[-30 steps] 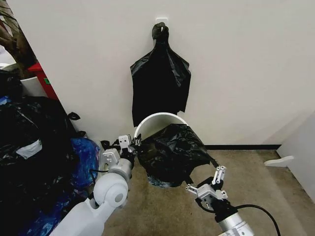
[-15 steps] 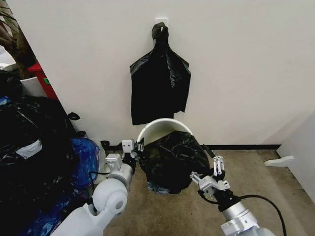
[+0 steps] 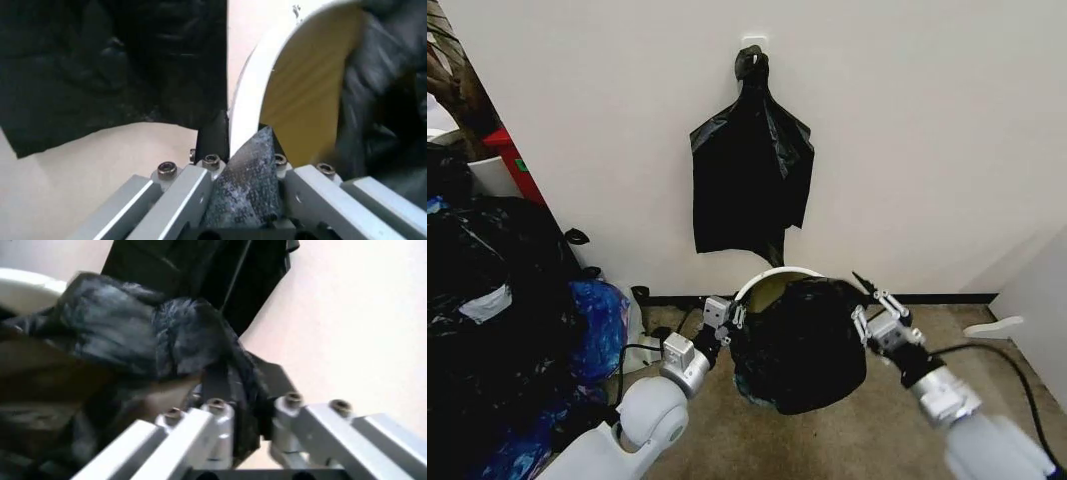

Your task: Place the garbage bag over the trash bin.

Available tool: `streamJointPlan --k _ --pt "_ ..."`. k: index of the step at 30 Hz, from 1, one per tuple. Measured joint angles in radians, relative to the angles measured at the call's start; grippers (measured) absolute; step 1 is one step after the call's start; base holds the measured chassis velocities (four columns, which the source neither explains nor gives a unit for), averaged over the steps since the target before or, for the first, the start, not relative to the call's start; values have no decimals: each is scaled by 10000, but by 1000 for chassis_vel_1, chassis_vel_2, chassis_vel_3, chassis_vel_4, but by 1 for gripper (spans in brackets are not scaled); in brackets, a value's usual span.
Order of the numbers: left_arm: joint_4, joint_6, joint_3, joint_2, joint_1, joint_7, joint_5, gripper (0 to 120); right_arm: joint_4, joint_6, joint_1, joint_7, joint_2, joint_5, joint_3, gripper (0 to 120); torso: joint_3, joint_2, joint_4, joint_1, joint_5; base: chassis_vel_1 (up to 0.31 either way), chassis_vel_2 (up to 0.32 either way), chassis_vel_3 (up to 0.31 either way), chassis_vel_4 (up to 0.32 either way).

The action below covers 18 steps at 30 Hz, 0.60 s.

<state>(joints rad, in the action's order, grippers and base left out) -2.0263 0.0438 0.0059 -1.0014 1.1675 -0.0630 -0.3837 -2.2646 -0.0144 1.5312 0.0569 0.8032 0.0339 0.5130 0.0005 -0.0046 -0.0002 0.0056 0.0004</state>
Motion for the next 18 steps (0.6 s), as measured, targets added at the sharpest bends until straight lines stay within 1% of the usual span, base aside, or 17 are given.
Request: streamJointPlan --k 4,6,7,9,12,14,17,18 --pt "-54 -191 -44 15 163 234 99 3 228 -138 -229 -579 -255 955 233 0 0 0 -2 0 -2 0 0 0 0" --pt "-116 -302 -78 -2 212 362 92 3 596 -91 -240 -1259 -362 1545 451 0 0 0 -4 0 -1 0 0 0 0" --pt "-116 -302 -78 -2 212 362 92 3 596 -91 -240 -1259 -362 1545 451 0 0 0 -4 0 -1 0 0 0 0" --pt "-162 -415 -181 -38 226 446 9 3 1164 321 -249 -2492 -427 1981 876 0 0 0 -5 0 1 0 0 0 0" --pt "-167 -556 -381 -61 245 530 -106 3 1641 703 -197 -3718 -530 2307 1457 0 0 0 -4 0 0 0 0 0 0" --pt "-167 -588 -430 -69 250 556 -137 3 1755 771 -173 -3971 -563 2360 1619 0 0 0 -4 0 0 0 0 0 0" --pt "-160 -754 -540 -107 256 669 -291 3 2219 1149 -165 -4877 -654 2487 2060 0 0 0 -3 0 -1 0 0 0 0" --pt "-157 -774 -544 -117 257 689 -322 3 2270 1202 -171 -4981 -658 2490 2100 0 0 0 -4 0 -1 0 0 0 0"
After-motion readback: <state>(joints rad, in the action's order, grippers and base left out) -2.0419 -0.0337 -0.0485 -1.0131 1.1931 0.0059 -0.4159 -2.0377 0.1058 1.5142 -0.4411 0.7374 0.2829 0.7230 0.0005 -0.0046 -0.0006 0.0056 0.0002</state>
